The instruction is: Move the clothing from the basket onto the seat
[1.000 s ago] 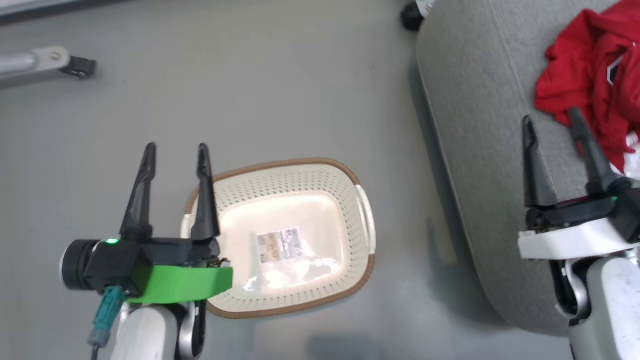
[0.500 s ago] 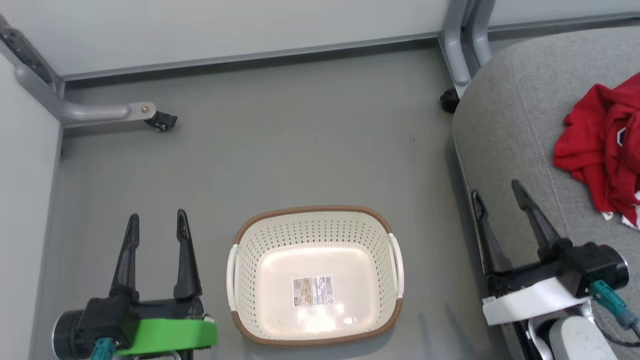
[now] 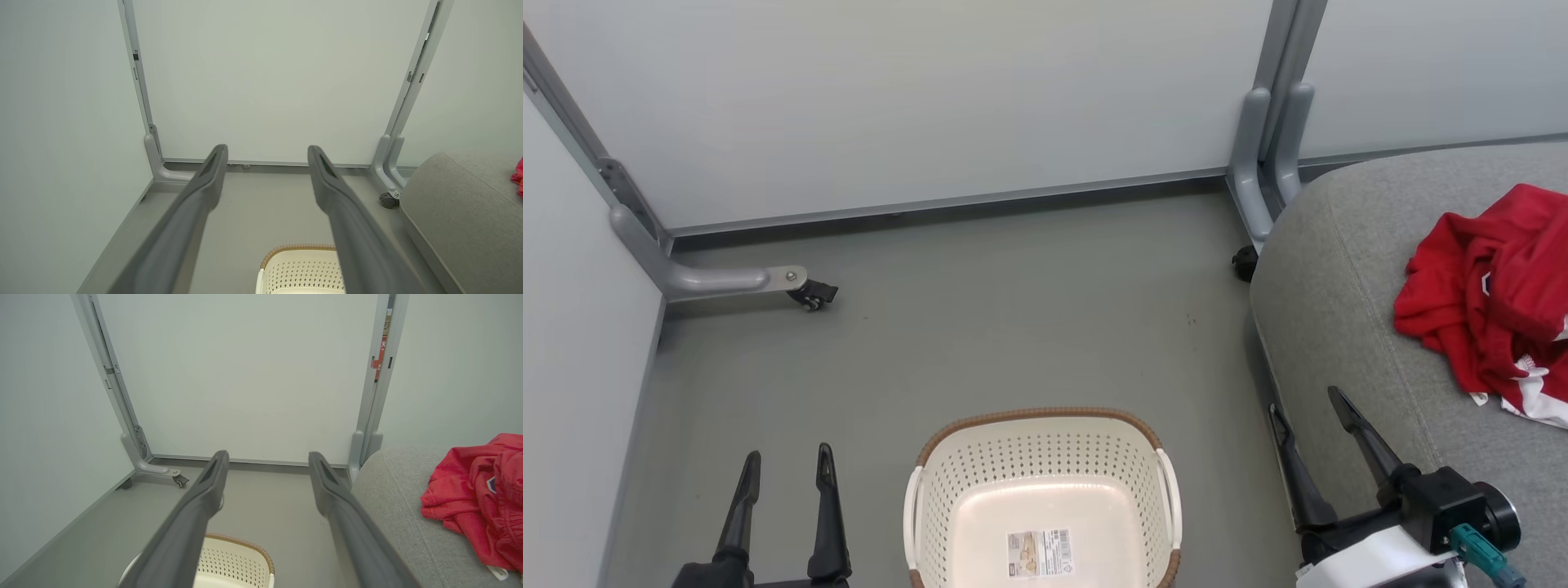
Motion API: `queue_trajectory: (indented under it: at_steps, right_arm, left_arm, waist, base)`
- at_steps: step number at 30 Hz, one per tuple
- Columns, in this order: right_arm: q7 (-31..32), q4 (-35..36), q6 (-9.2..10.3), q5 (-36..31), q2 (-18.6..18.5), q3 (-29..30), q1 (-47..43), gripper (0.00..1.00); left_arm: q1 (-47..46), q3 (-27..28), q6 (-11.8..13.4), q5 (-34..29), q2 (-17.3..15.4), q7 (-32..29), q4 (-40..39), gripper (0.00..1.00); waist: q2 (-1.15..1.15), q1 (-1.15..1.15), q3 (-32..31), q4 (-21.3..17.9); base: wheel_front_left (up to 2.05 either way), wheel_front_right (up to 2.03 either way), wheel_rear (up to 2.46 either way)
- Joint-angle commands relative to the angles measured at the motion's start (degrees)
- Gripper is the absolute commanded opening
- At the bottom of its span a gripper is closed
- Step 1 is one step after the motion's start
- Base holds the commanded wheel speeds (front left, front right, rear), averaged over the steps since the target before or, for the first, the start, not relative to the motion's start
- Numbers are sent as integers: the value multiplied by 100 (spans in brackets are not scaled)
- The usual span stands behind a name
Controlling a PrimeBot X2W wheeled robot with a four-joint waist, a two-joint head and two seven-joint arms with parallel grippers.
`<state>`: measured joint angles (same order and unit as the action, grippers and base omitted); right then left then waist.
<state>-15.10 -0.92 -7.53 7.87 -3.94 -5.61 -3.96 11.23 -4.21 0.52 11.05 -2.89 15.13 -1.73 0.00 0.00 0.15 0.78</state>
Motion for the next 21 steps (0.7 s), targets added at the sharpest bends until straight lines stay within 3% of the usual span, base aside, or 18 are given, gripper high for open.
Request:
queue_trajectory:
  at_steps: [1,10,19,20,21]
  right_arm:
    - [-9,-21,8,-30,11,4,-92,100]
    - [-9,-111,8,-126,41,38,-204,100]
    - [-9,-138,8,-149,63,75,-199,100]
    - [1,-154,0,-120,71,60,-135,0]
    - [2,-185,0,-109,75,55,-143,0]
  left_arm:
    - [105,20,-34,-26,-1,2,31,100]
    - [159,-7,-159,-203,-1,3,219,100]
    - [173,-67,-124,-246,0,3,323,100]
    - [107,-76,-144,-178,2,-1,356,0]
    - [111,-86,-146,-163,3,-2,391,0]
  waist:
    - [0,0,-129,-22]
    - [0,0,-204,-12]
    - [0,0,-172,-46]
    - [0,0,-173,-44]
    - [0,0,-173,-44]
  base:
    - [0,0,0]
    - [0,0,0]
    - [0,0,0]
    - [0,0,0]
    - [0,0,0]
